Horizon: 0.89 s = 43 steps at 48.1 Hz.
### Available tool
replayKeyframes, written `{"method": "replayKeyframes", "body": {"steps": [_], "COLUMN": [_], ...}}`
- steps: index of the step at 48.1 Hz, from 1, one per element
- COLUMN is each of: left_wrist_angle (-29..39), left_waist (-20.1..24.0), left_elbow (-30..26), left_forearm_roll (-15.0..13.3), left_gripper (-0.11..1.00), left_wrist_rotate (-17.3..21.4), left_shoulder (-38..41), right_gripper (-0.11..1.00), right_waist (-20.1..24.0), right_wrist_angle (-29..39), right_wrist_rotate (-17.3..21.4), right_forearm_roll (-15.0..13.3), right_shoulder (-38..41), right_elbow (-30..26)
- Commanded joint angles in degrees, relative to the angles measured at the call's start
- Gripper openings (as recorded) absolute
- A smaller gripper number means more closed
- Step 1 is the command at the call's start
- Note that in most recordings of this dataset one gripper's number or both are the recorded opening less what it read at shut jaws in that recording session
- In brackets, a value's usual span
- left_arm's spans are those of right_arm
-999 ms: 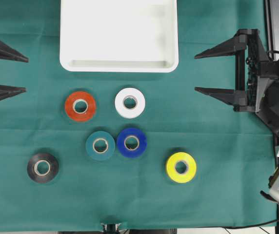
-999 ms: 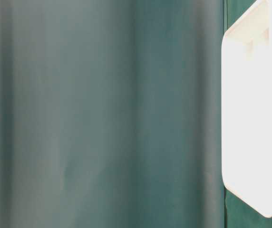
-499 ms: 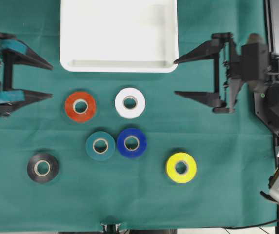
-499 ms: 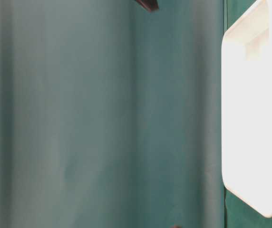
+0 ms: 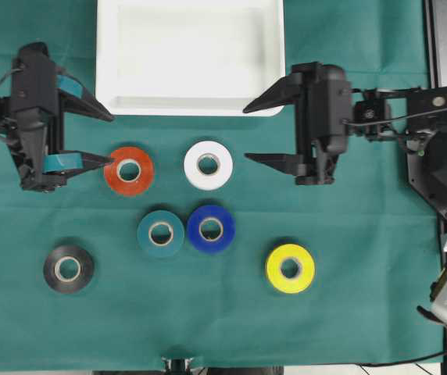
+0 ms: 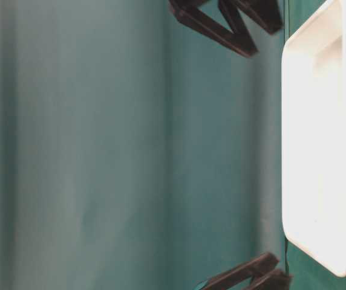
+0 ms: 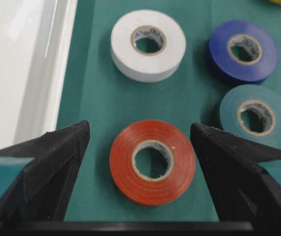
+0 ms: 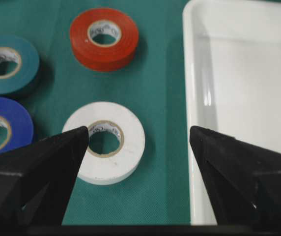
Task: Put the tape alternately from left to right into the white case.
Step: 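Move the right gripper over the blue tape roll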
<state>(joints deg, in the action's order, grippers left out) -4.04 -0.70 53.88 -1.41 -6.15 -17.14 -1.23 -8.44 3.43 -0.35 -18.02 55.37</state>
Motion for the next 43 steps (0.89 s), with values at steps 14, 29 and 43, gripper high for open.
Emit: {"method": "replayKeyframes", "body": {"steps": [14,29,43], "left_wrist_angle": [1.2,1.2,1.1], "left_waist": [0.1,0.1,0.1], "left_elbow": [-2.5,-2.4,-2.3], "left_forearm_roll": [-0.1,-0.1,-0.1], "left_gripper": [0.93,0.93,0.93], "left_wrist_rotate": [0.2,0.2,0.2], "left_shoulder": [1.9,2.0,2.1], "right_gripper": [0.84,0.84,0.84], "right_waist": [-0.1,0.0,3.1], "right_wrist_angle": [2.5,2.5,2.5], "right_wrist_rotate": [0.1,0.1,0.2], "right_forearm_roll": [0.0,-0.1,-0.1], "right_shoulder": [2.3,2.3,2.3], "right_elbow": [-3.1,-2.8,-2.9]}}
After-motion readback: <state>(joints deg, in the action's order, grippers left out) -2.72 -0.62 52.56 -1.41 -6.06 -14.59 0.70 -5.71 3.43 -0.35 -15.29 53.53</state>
